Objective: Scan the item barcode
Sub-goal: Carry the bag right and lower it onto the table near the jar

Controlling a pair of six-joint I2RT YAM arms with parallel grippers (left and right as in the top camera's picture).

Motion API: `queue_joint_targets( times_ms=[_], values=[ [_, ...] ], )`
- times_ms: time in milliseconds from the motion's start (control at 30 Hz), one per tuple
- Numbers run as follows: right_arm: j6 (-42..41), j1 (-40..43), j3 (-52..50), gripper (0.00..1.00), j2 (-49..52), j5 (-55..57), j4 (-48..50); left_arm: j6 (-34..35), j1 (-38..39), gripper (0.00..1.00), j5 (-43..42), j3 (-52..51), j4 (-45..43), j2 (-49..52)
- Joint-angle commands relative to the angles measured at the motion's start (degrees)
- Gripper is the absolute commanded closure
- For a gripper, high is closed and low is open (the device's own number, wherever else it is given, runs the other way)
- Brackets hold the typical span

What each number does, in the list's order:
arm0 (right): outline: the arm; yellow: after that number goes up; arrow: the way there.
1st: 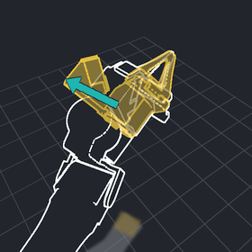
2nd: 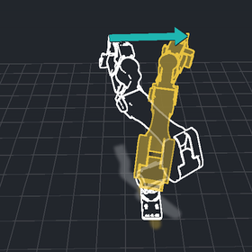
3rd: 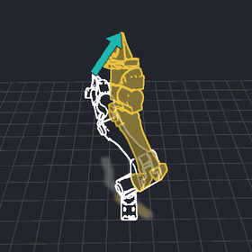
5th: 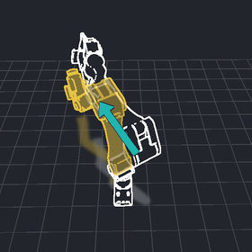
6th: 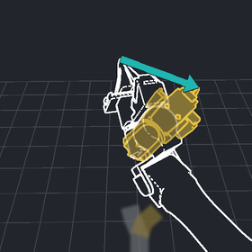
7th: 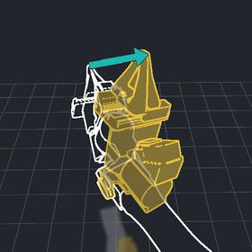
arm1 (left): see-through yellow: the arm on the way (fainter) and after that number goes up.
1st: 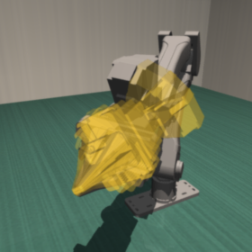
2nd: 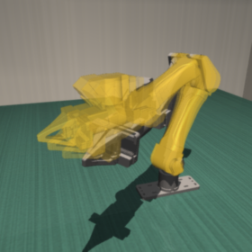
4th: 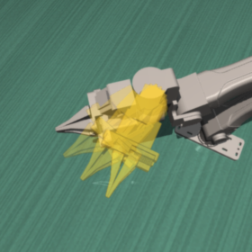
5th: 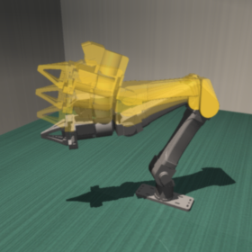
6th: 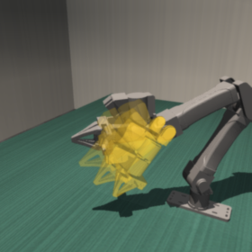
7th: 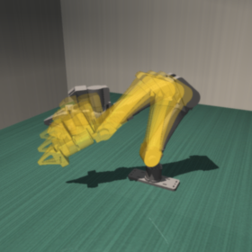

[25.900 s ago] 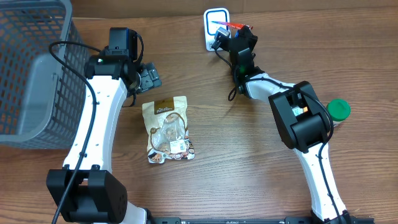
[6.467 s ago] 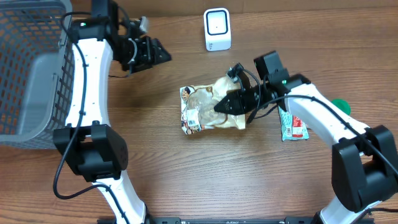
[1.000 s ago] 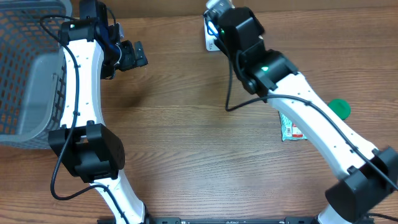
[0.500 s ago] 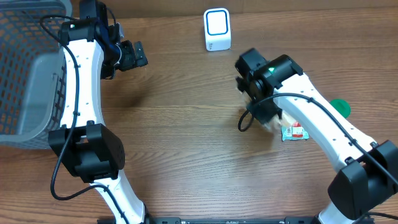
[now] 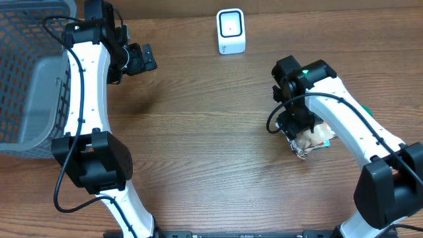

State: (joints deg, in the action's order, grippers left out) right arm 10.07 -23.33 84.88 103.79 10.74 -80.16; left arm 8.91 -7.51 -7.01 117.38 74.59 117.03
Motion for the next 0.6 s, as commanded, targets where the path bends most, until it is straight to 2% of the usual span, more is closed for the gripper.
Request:
queue_joint_targets(
  times_ms=[0,133,400,567],
  values=[
    [-1.11,0.66,-0.46,0.00,-0.02,-0.33,0.48,0.52,0.04,0.00,0.37,0.85,-0.04,0.20],
    [-1.75,1.05,-0.44,0.00,-0.07,0.17,1.99,0.52,0.04,0.00,0.39,0.85,-0.02,0.20],
    [-14.25,1.09,1.95,0.00,-0.31,22.99,2.38,0.52,0.04,0.00,0.37,0.85,-0.04,0.20],
    [-16.28,1.09,4.83,0.00,-1.25,26.71,2.95,0.52,0.02,0.00,0.39,0.85,-0.04,0.20]
  ],
)
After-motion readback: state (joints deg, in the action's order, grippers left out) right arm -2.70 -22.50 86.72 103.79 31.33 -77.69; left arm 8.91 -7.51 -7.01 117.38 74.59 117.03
